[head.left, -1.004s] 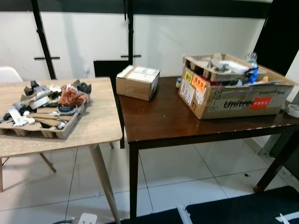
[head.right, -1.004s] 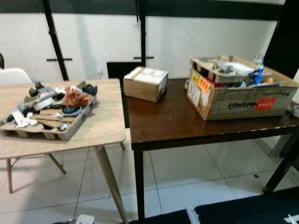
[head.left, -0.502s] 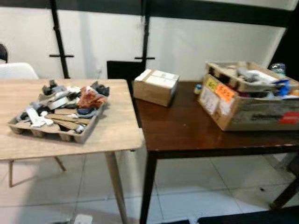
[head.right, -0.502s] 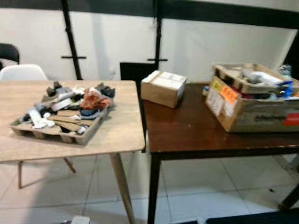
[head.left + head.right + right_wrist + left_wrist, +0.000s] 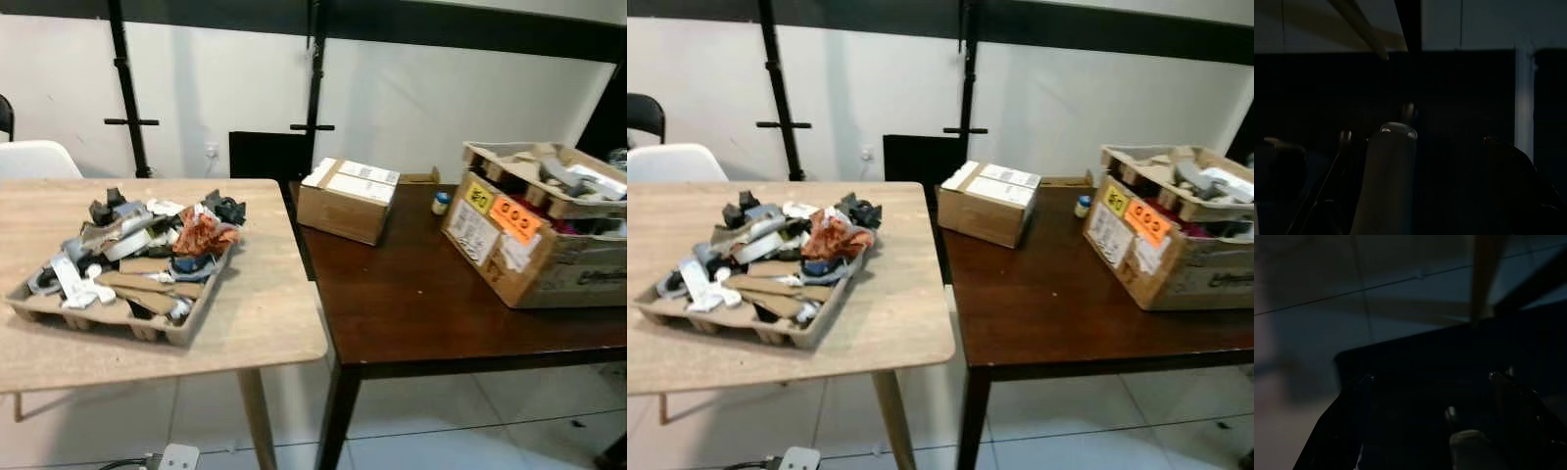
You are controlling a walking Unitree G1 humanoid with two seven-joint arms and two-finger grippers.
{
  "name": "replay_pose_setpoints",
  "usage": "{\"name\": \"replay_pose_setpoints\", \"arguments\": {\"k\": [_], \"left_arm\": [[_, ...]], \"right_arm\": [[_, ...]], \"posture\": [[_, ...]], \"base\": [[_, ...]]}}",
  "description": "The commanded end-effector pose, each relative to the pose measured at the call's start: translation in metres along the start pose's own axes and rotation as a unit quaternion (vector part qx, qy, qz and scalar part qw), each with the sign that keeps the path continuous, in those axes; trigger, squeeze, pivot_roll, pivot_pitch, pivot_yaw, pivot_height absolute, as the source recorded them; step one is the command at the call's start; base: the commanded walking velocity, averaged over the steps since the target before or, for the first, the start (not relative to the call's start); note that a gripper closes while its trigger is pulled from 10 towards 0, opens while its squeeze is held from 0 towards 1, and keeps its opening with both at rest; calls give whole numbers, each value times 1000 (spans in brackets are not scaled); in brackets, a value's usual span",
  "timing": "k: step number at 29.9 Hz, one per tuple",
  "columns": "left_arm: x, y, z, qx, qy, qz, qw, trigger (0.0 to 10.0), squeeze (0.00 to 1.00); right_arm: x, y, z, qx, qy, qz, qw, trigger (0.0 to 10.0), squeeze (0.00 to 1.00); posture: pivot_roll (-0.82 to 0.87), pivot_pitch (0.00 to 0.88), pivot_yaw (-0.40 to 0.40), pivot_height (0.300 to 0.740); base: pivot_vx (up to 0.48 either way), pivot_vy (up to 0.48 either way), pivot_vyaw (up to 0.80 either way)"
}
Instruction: Picking trash to rubbish bin
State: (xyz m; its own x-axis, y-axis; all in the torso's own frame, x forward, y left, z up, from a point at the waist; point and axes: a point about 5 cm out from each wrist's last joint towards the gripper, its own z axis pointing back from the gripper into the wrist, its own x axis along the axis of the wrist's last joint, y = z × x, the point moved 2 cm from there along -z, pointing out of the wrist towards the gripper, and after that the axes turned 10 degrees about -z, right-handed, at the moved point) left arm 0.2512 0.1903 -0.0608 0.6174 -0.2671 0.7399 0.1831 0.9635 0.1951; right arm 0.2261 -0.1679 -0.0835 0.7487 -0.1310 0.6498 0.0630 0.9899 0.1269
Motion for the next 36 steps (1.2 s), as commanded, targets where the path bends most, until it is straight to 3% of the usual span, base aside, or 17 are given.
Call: {"name": "replay_pose_setpoints", "arguments": {"k": [1, 11, 14, 19, 26, 30, 34, 35, 36], "left_arm": [[-6, -4, 1, 0, 9, -3, 1000, 10000, 0], [-6, -3, 2, 1, 7, -22, 1000, 10000, 0], [-7, -2, 2, 5, 12, -35, 999, 10000, 0], [-8, 2, 2, 23, 18, -6, 1000, 10000, 0], [-5, 5, 1, 20, 9, -19, 1000, 10000, 0], [-6, 17, 3, 33, 7, -18, 999, 10000, 0], [-6, 20, 6, 0, -11, -63, 998, 10000, 0], [-4, 11, 9, -75, -33, -138, 987, 10000, 0], [-4, 11, 9, -75, -33, -138, 987, 10000, 0]], "right_arm": [[-5, -6, 2, -8, 9, 3, 1000, 10000, 0], [-4, -6, 2, -7, 8, 5, 1000, 10000, 0], [-4, -6, 1, -7, 8, 7, 1000, 10000, 0], [-3, -7, 1, -7, 6, 8, 1000, 10000, 0], [-1, -8, 1, -7, 4, 9, 1000, 10000, 0], [1, -8, 1, -5, 3, 12, 1000, 10000, 0], [5, -8, 0, 6, 1, 35, 999, 10000, 0], [8, -6, 0, 24, 4, 63, 998, 10000, 0], [8, -6, 0, 24, 4, 63, 998, 10000, 0]], "posture": [[-59, 124, -14, 740], [-59, 116, -17, 740], [-59, 116, -17, 740], [-62, 109, -21, 740], [-62, 105, -26, 740], [-58, 105, -31, 740], [-48, 107, -32, 740], [-46, 109, -31, 740], [-46, 109, -31, 740]], "base": [[0, 0, 0], [0, 0, 0], [0, -480, 0], [0, -186, 0], [0, 0, 0], [0, 0, 0], [0, 0, 0], [0, 0, 0], [0, 0, 0]]}}
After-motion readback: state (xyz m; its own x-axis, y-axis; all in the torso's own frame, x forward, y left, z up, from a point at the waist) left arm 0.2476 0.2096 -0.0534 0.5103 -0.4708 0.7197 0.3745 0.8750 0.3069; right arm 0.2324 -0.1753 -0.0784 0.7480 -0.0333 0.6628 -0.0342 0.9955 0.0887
